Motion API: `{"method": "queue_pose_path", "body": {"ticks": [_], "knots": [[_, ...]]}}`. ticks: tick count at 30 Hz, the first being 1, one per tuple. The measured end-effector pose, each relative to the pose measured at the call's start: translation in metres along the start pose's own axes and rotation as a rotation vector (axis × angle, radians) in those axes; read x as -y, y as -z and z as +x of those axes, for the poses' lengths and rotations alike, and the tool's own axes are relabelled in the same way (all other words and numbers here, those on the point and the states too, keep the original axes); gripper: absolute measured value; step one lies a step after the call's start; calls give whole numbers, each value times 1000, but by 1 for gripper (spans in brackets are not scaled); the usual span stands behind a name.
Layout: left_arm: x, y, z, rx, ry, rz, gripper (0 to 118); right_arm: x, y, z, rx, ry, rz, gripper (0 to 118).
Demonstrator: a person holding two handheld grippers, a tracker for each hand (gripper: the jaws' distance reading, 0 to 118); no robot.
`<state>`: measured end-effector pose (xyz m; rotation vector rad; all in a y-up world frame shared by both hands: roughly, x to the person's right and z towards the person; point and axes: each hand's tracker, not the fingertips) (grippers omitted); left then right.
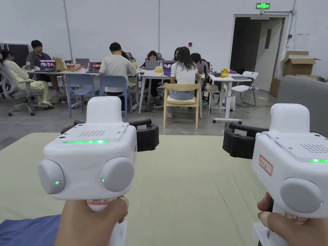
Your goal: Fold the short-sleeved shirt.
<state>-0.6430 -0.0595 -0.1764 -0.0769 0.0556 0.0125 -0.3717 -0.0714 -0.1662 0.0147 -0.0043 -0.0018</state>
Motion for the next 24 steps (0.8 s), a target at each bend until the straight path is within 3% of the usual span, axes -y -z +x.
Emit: {"method": "queue_pose_path", "body": {"ticks": [24], "knots": [[3, -5, 3, -36, 11, 74, 118, -1, 0, -1, 9, -24, 22, 118]]}}
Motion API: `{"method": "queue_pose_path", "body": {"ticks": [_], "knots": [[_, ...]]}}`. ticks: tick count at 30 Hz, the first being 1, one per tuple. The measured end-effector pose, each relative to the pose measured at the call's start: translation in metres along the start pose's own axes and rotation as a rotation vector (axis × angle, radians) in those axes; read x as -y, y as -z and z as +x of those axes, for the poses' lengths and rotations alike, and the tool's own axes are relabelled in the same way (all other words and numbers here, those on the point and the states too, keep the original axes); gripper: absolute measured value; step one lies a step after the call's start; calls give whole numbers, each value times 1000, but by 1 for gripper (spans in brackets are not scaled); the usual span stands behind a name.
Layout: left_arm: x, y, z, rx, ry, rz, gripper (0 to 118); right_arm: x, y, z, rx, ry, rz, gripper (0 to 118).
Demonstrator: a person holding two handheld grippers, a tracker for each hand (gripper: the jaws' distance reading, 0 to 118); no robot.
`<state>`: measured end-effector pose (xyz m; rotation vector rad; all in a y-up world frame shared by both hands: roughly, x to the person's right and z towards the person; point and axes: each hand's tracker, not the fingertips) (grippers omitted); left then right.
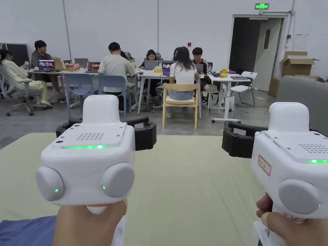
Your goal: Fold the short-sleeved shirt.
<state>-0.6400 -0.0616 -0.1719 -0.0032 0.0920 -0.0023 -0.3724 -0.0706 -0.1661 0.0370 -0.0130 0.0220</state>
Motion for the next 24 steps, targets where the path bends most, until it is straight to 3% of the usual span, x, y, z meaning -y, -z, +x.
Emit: {"method": "queue_pose_path", "body": {"ticks": [13, 14, 15, 16, 17, 20, 24], "knots": [[-1, 2, 0, 15, 23, -39, 118, 0, 2, 7, 26, 47, -12, 118], [0, 0, -1, 48, 15, -48, 114, 0, -1, 7, 28, 47, -16, 104], [2, -1, -2, 87, 5, -52, 66, 1, -3, 6, 33, 30, -13, 24], [2, -1, 1, 120, 25, -60, 2, 1, -4, 3, 52, -25, 2, 2], [4, 2, 4, 128, 56, -83, 0, 3, -2, 4, 92, -67, -39, 2], [11, 8, 6, 150, 50, -140, 0, 4, -2, 12, -52, 40, -97, 2], [26, 5, -6, 128, 2, -171, 0, 22, -3, -1, -5, -37, -86, 2]]}}
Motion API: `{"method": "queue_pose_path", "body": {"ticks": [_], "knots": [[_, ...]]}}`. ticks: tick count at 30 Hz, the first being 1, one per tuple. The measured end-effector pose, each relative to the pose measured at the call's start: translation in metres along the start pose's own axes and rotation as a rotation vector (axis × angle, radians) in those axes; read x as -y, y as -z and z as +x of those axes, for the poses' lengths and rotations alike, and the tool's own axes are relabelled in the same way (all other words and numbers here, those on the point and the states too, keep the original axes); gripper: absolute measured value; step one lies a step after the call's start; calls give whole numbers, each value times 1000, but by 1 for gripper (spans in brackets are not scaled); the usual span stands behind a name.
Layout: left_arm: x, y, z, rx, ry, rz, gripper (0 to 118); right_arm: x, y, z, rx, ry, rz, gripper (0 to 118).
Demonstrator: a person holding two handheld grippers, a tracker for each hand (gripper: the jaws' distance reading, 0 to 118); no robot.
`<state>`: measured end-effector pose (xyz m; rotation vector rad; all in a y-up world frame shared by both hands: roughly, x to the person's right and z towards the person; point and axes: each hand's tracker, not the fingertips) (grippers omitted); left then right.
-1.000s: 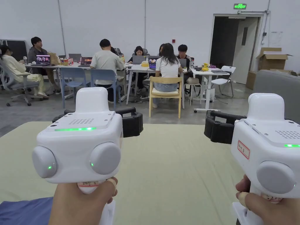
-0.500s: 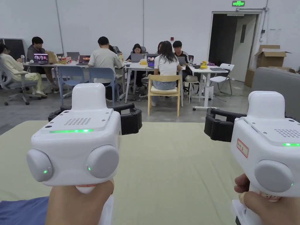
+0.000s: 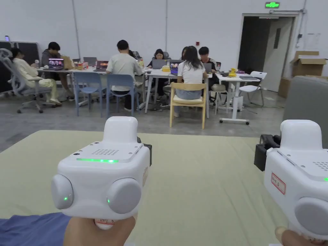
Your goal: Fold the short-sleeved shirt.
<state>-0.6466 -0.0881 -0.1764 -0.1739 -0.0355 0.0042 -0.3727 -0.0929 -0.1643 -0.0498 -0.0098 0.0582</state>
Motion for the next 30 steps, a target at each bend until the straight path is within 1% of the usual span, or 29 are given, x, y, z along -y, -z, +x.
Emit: {"method": "queue_pose_path", "body": {"ticks": [1, 2, 3, 5, 7, 9, 10, 11, 13, 14, 16, 18, 20, 21, 24, 25, 27, 30], "knots": [[2, -3, -10, -21, -15, -9, 0, 2, 3, -11, 6, -17, -7, 2], [4, -7, -23, -54, -35, -16, 0, 2, 5, -23, -16, -21, -14, 2], [5, -14, -40, -87, -44, -27, 0, 4, 12, -42, -83, -13, -29, 2], [12, -30, -80, -181, -63, -43, 0, 5, 17, -86, -254, 16, -48, 2], [20, -57, -127, -328, -92, -45, 0, 7, 20, -149, -442, 0, -72, 2], [27, -83, -169, -461, -122, -54, 0, 10, 16, -202, -607, 9, -91, 3], [30, -96, -187, -506, -143, -62, 0, 10, 13, -226, -667, 9, -106, 3], [33, -105, -202, -523, -160, -66, 0, 12, 11, -245, -696, 9, -110, 4], [39, -113, -218, -529, -167, -66, 0, 15, 6, -267, -718, 0, -103, 4], [43, -111, -221, -532, -158, -72, 0, 17, 6, -271, -728, 2, -105, 4], [52, -91, -222, -508, -107, -116, 0, 23, 9, -270, -738, 7, -117, 4], [65, -59, -219, -422, -112, -169, 0, 30, 17, -265, -719, -2, -156, 4], [86, -14, -214, -319, -136, -220, 0, 38, 24, -251, -714, -2, -211, 4], [98, 11, -211, -282, -130, -259, 0, 43, 27, -246, -694, -6, -242, 4], [149, 96, -204, -185, -123, -386, 0, 56, 31, -225, -617, -71, -296, 4], [169, 127, -202, -179, -118, -448, 0, 61, 31, -218, -585, -97, -312, 4], [205, 175, -202, -156, -144, -546, 0, 70, 33, -210, -558, -139, -347, 4], [250, 225, -204, -151, -153, -668, 0, 83, 42, -209, -543, -164, -398, 4]]}}
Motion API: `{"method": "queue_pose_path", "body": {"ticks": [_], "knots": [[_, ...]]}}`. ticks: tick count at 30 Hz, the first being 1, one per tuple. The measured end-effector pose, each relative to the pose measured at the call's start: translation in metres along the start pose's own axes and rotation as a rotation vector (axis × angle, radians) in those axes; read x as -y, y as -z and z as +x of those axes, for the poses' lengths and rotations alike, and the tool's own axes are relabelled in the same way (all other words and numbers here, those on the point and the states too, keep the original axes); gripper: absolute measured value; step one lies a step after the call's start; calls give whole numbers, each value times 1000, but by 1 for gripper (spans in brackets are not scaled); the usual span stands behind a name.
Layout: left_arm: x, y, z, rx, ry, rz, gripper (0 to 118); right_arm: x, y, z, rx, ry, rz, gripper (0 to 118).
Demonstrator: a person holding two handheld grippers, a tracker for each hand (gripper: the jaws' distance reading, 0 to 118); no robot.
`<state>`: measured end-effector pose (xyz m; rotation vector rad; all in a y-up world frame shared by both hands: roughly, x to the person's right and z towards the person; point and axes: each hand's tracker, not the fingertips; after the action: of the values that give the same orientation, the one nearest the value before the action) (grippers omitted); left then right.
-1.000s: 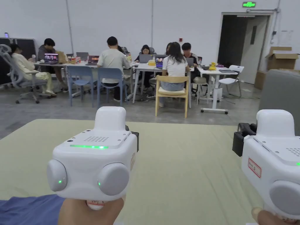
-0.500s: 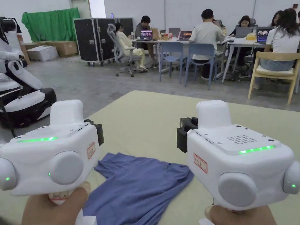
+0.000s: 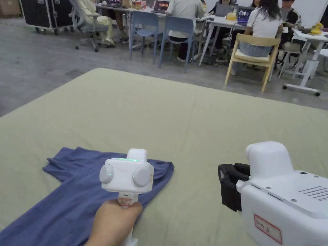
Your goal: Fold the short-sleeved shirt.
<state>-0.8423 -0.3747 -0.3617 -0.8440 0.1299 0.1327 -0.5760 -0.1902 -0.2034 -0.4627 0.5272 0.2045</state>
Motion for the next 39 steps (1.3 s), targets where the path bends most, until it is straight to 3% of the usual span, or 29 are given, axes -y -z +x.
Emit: {"method": "queue_pose_path", "body": {"ticks": [4, 5, 6, 7, 8, 12, 15, 16, 17, 19, 21, 24, 29, 32, 36, 39], "knots": [[10, 62, 4, -52, 67, -95, 4, 10, 11, 4, -27, 39, -41, 4], [14, 74, 4, -46, 92, -162, 39, 12, 14, 4, -33, 44, -46, 4], [17, 86, 3, -53, 115, -288, 103, 13, 16, 5, -35, 44, -53, 4], [24, 97, 0, -12, 85, -356, 118, 15, 19, 6, -34, 43, -65, 4], [29, 95, -2, 30, 34, -299, 118, 17, 22, 7, -38, 38, -80, 4], [27, 83, -14, -32, 18, -144, 118, 26, 29, 12, -45, 39, -99, 4], [26, 95, -22, -116, 101, -280, 117, 30, 34, 15, -43, 59, -119, 4], [25, 92, -26, -62, 72, -251, 114, 31, 34, 18, -47, 69, -123, 4], [24, 83, -31, -24, 32, -226, 98, 30, 34, 19, -49, 75, -125, 4], [18, 70, -37, -78, -37, -152, 2, 31, 31, 23, -44, 88, -121, 4], [12, 58, -46, -124, -43, -131, 3, 30, 26, 30, -42, 114, -106, 4], [1, 43, -57, 11, -186, -150, 3, 28, 15, 41, -9, 146, -73, 4], [-42, -9, -10, -43, -83, -56, 3, 20, -22, 80, 101, 196, -1, 4], [-66, -34, 57, 98, -50, 4, 3, 14, -62, 115, 199, 214, 56, 4], [-67, -45, 202, 240, 184, -4, 3, 10, -120, 157, 351, 230, 90, 4], [-23, -48, 326, 366, 339, -111, 3, 14, -167, 179, 450, 232, 113, 4]]}}
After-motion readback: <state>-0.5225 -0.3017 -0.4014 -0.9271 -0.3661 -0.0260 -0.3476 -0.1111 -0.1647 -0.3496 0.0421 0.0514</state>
